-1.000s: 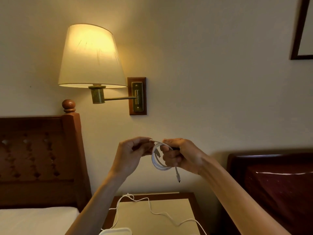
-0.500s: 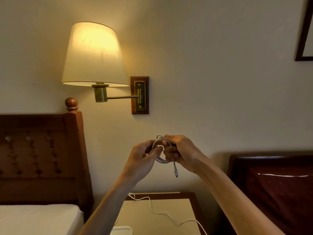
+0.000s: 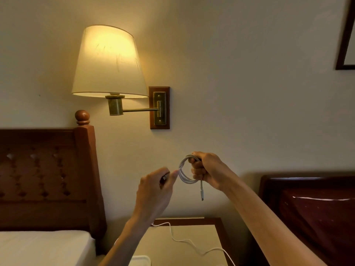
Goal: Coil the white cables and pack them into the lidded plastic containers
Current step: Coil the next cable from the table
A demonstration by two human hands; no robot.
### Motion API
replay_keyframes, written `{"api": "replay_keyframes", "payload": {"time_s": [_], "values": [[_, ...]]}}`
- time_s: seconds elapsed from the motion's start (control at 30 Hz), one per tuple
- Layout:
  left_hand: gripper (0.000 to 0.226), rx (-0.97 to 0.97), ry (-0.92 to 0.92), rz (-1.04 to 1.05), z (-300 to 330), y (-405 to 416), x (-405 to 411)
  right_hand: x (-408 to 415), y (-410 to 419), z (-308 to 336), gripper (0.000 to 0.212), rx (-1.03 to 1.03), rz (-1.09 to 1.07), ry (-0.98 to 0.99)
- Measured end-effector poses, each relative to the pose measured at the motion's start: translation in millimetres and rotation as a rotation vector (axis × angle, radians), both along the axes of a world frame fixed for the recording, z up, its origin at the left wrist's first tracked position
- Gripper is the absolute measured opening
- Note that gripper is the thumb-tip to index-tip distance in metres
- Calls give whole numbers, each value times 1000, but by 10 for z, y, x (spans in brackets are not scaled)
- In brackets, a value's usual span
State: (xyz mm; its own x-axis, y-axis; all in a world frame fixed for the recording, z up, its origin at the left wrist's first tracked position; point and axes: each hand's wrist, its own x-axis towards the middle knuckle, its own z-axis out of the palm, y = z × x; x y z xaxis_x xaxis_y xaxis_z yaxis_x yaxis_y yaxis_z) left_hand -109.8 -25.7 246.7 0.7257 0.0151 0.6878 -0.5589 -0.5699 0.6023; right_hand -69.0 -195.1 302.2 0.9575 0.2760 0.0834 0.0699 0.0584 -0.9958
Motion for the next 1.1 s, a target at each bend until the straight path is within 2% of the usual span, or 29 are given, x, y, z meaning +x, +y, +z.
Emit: {"api": "replay_keyframes", "payload": {"time_s": [0.07, 0.1, 0.13, 0.2, 0.27, 0.37, 0.43, 0.47, 0.53, 0.63, 0.7, 0.8, 0.93, 0.97, 1.0, 1.07, 1.1], "values": [[29, -52, 150, -47, -14, 132, 90, -23, 38, -30, 38, -67, 38, -48], [14, -34, 215, -71, -11, 213, 130, -44, 57, -60, 38, -106, 63, -70], [9, -23, 279, -136, 14, 271, 137, -64, 78, -93, 39, -151, 87, -97], [33, -34, 345, -368, 40, 312, 158, -95, 124, -145, 40, -218, 108, -144], [32, -113, 391, -540, 54, 283, 140, -111, 170, -164, 41, -245, 90, -180], [18, -264, 523, -535, 95, 231, 76, -116, 229, -175, 40, -310, 63, -257], [22, -295, 617, -466, 143, 176, 64, -115, 249, -201, 40, -367, 34, -297], [32, -263, 626, -409, 173, 140, 66, -116, 256, -223, 40, -376, 25, -307], [45, -168, 498, -323, 202, 57, 95, -120, 273, -241, 36, -383, 11, -353], [37, -134, 267, -229, 181, -30, 98, -118, 264, -251, 29, -443, -106, -527], [38, -210, 217, -191, 167, -14, 90, -126, 176, -252, 21, -468, -191, -621], [44, -350, 214, -209, 177, 16, 100, -191, 26, -281, 16, -533, -170, -644], [37, -301, 177, -107, 125, -14, 168, -269, -34, -302, 12, -658, -340, -704], [36, -279, 159, -80, 103, -24, 182, -285, -42, -279, 12, -615, -333, -651], [35, -267, 150, -60, 86, -33, 192, -307, -48, -245, 12, -485, -287, -546], [35, -270, 155, -44, 63, -56, 203, -378, -28, -180, 14, -80, -159, -300], [36, -284, 165, -49, 57, -74, 203, -396, -2, -172, 14, 82, -132, -236]]}}
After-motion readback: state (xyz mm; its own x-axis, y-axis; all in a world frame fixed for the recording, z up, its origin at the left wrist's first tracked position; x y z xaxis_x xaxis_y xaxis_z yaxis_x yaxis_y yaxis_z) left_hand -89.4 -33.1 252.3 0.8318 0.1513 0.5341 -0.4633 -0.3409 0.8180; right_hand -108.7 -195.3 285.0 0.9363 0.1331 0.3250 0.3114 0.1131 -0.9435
